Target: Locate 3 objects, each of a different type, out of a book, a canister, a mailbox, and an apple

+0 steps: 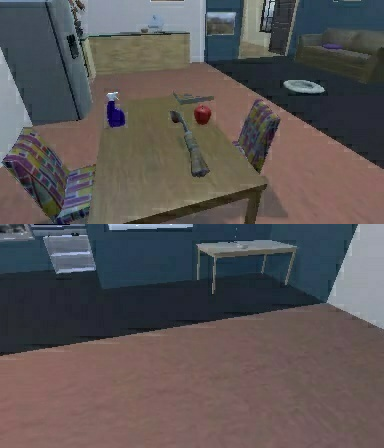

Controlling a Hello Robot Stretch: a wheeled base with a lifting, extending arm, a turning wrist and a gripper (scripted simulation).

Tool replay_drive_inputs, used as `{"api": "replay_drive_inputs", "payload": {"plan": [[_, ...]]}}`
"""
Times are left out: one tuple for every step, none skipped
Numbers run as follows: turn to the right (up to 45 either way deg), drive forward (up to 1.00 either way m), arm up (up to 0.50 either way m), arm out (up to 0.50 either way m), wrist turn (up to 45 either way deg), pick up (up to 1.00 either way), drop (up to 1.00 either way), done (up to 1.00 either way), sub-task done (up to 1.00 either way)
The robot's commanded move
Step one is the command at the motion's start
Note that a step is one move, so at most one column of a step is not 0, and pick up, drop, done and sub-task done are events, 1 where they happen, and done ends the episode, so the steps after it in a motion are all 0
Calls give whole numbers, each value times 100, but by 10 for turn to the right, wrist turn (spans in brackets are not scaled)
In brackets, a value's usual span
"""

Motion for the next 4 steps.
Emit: {"api": "replay_drive_inputs", "payload": {"plan": [[0, 0, 0, 0, 0, 0, 0, 0, 100], [450, 0, 0, 0, 0, 0, 0, 0, 0], [240, 0, 0, 0, 0, 0, 0, 0, 0], [0, 85, 0, 0, 0, 0, 0, 0, 0]]}}
